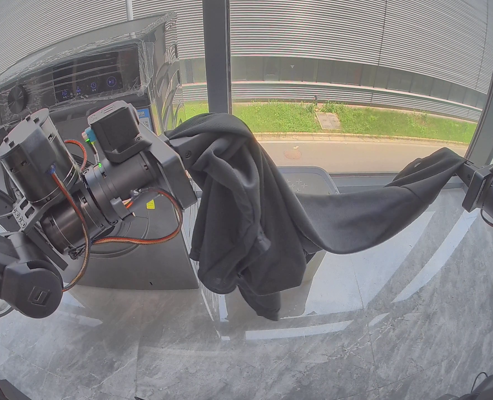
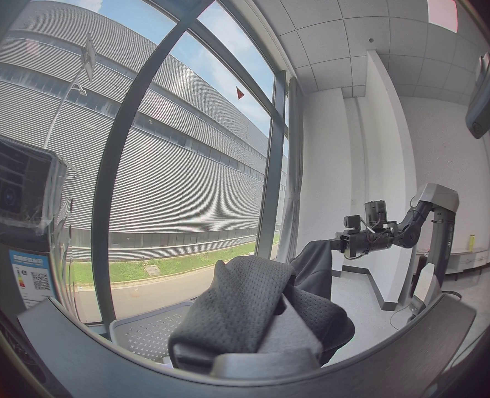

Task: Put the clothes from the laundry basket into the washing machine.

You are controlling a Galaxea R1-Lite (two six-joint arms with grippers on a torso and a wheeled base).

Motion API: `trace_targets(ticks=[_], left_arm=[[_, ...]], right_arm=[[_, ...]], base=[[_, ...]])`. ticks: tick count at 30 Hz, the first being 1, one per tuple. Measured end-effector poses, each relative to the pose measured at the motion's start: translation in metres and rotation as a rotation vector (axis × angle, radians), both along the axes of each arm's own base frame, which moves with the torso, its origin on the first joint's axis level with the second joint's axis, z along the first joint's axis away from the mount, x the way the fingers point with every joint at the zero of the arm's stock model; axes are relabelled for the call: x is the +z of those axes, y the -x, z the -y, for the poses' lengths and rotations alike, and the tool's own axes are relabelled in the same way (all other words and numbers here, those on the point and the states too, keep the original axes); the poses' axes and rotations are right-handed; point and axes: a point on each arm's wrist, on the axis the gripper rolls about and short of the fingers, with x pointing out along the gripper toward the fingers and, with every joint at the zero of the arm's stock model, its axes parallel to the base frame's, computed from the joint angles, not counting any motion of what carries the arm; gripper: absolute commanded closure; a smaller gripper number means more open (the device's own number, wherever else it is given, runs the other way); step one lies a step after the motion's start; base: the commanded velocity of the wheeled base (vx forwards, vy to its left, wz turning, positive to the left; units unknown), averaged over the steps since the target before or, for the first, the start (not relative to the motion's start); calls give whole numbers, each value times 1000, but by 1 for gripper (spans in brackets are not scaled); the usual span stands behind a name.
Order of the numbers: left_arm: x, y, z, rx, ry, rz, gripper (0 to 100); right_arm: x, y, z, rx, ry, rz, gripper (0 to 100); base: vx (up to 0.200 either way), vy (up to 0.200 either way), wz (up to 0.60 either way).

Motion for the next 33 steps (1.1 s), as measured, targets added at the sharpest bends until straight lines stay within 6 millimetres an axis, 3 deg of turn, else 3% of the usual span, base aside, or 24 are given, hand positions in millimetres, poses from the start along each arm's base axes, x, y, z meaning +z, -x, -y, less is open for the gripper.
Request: trace_targets(ticks=[5,6,23,33], left_arm=[[2,1,-7,14,3,8,100],[2,1,-7,13,4,8,100],[5,21,21,-109,30,-28,100],[1,19,35,-137,38,-59,100]], right_arm=[[1,1,7,-33,-4,6,100],[1,1,7,-35,-3,7,0],[-12,5,8,-20,6,-36,0],[-35,29,-14,294,87,-67,0]], base=[[0,0,0],[0,0,0],[0,0,0],[0,0,0]])
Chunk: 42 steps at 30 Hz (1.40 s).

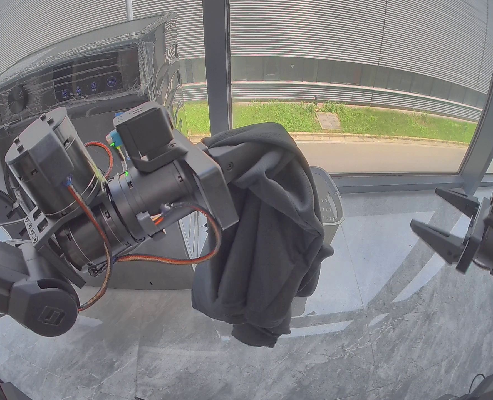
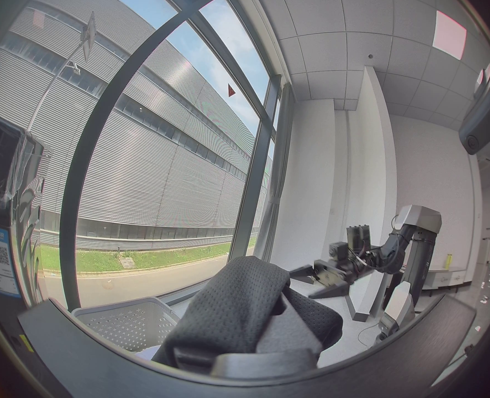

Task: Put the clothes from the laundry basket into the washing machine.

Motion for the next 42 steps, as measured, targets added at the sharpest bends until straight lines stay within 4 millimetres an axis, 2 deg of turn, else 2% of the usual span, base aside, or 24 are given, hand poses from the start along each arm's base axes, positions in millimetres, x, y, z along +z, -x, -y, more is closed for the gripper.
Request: trace_targets(ticks=[5,10,17,22,29,41,42], left_arm=[[0,-2,3,-4,17,-23,100],[-1,-4,4,-5,18,-27,100],[-2,-4,5,-7,18,-28,100],[-2,-4,5,-8,17,-28,100],[-1,-6,6,-9,21,-24,100],[6,-7,13,-25,37,-5,100],[7,-6,14,-29,37,-5,100]], right_arm=[[-10,13,-10,119,25,-9,0],[-12,17,-23,203,29,-18,0],[-11,-3,-47,282,41,-53,0],[-9,-18,-72,350,49,-71,0],[-15,-20,-99,444,63,-102,0],[-20,-25,-110,468,67,-128,0],[-19,-26,-110,465,64,-125,100]], base=[[0,0,0],[0,0,0],[0,0,0],[0,0,0],[0,0,0],[0,0,0],[0,0,0]])
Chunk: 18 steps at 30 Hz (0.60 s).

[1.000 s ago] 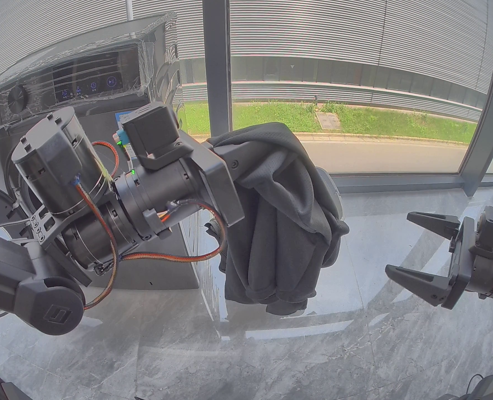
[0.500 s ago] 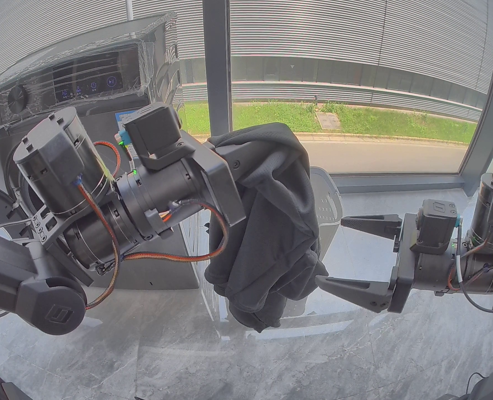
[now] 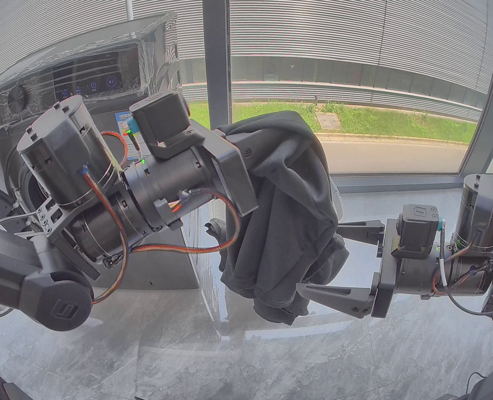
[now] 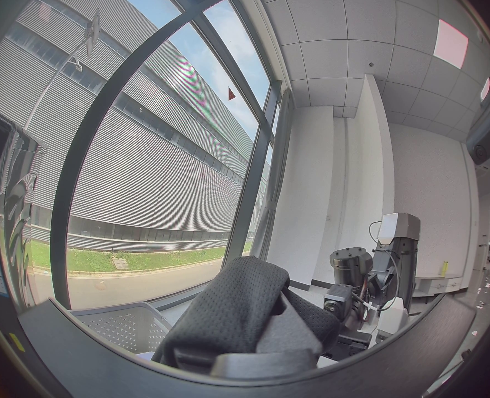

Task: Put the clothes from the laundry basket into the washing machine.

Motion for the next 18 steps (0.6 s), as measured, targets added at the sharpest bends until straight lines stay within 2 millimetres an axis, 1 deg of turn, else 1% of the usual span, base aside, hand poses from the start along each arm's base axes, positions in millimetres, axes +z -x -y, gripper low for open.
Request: trace_targets(ticks=[9,18], left_arm=[[1,5,6,-24,2,2,100],[-1,1,6,-17,1,0,100]], right_arm=[[4,-7,-3,-9,-13,13,100],[4,-5,-1,-13,-12,15,100]], base=[[0,0,0],[0,0,0]])
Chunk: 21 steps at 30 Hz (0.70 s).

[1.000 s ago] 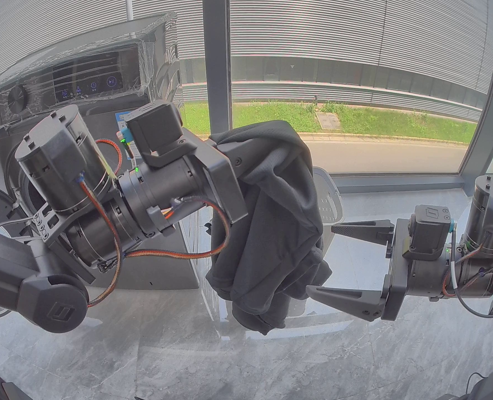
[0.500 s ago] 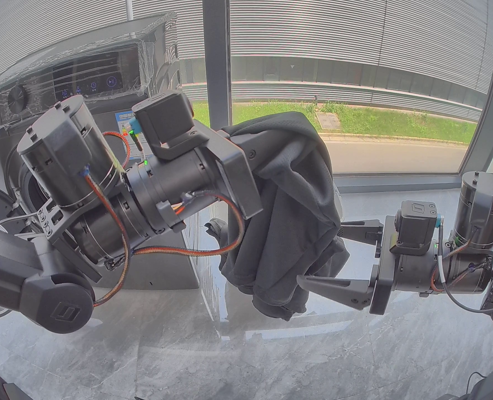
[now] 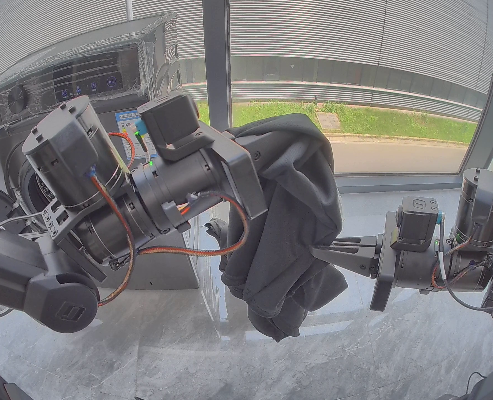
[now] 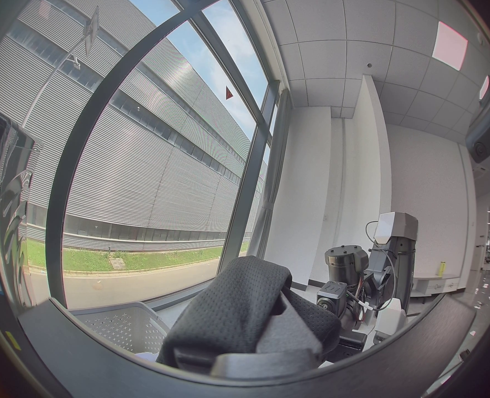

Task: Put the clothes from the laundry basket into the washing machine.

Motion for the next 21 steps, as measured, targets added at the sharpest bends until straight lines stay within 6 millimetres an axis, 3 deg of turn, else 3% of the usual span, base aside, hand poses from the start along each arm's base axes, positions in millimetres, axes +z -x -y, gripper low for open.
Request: trace_targets(ticks=[20,21], left_arm=[[12,-4,3,4,26,28,100],[12,-4,3,3,28,30,100]], right_arm=[[-1,11,10,-2,-1,-1,100],[-1,11,10,-5,-1,-1,0]], base=[[0,0,0],[0,0,0]])
